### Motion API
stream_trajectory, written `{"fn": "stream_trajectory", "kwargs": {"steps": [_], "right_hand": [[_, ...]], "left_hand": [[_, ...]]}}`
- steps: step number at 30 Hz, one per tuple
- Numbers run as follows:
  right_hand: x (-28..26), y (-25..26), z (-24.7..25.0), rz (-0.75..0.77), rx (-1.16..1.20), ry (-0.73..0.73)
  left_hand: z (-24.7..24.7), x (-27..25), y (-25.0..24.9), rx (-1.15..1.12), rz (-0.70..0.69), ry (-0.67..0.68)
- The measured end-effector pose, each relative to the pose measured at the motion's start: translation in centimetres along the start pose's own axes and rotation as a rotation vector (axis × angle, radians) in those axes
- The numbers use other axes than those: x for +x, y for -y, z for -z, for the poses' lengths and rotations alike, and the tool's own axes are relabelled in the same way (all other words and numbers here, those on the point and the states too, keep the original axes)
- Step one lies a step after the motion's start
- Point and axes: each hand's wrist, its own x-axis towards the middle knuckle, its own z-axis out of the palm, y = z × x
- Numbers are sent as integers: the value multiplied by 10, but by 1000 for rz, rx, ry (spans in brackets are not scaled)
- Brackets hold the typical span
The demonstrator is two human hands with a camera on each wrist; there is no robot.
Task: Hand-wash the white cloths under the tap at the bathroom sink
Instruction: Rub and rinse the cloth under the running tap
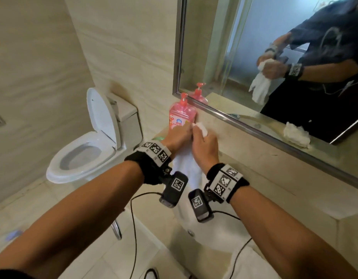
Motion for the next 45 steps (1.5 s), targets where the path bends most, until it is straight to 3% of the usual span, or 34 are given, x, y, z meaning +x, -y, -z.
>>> {"fn": "stream_trajectory", "kwargs": {"steps": [2, 3, 5, 7, 9, 11, 12, 15, 19, 21, 23, 28, 31, 34, 35, 37, 39, 41, 43, 45], "right_hand": [[10, -3, 13, -23, -46, 39], [17, -4, 23, -23, -65, 92], [24, -6, 44, 55, -125, 227], [23, -5, 61, 182, -314, 424], [27, -9, 79, 238, -602, 606], [29, -19, 95, 224, -789, 657], [27, -25, 99, 178, -745, 627], [17, -34, 93, -64, -257, 408], [5, -25, 45, -271, 122, 38], [-5, -13, 16, -258, 177, 9], [-8, 2, 2, -143, 176, 27], [0, 4, -1, -23, 33, -4], [-10, -6, -6, 60, -51, -6], [6, -2, 11, 8, -101, 2], [11, -3, 18, 12, -138, 36], [16, -5, 28, 65, -170, 162], [15, -7, 40, 151, -244, 380], [21, -12, 54, 276, -521, 569], [25, -22, 69, 269, -655, 610], [25, -35, 78, 104, -471, 572]], "left_hand": [[6, -4, 4, -139, 61, 174], [12, -6, 8, -103, 61, 281], [31, -5, 10, 409, -24, 402], [49, 0, 13, 1044, -101, 333], [68, 2, 20, 1211, -92, 277], [83, 5, 32, 1026, -126, 283], [87, 4, 37, 889, -162, 273], [75, 4, 46, 531, -252, 116], [33, 13, 37, 90, -51, -69], [14, 12, 26, -76, 50, -48], [-5, 9, 18, -208, 77, -18], [-10, 7, 17, 15, -10, -32], [-6, 8, 21, -177, 48, -23], [0, 4, 27, -266, 68, 133], [6, 2, 27, -199, 47, 206], [24, 2, 24, 250, -65, 344], [41, 7, 27, 843, -129, 337], [57, 11, 32, 1128, -115, 290], [74, 13, 41, 1044, -102, 289], [84, 10, 50, 746, -144, 275]]}}
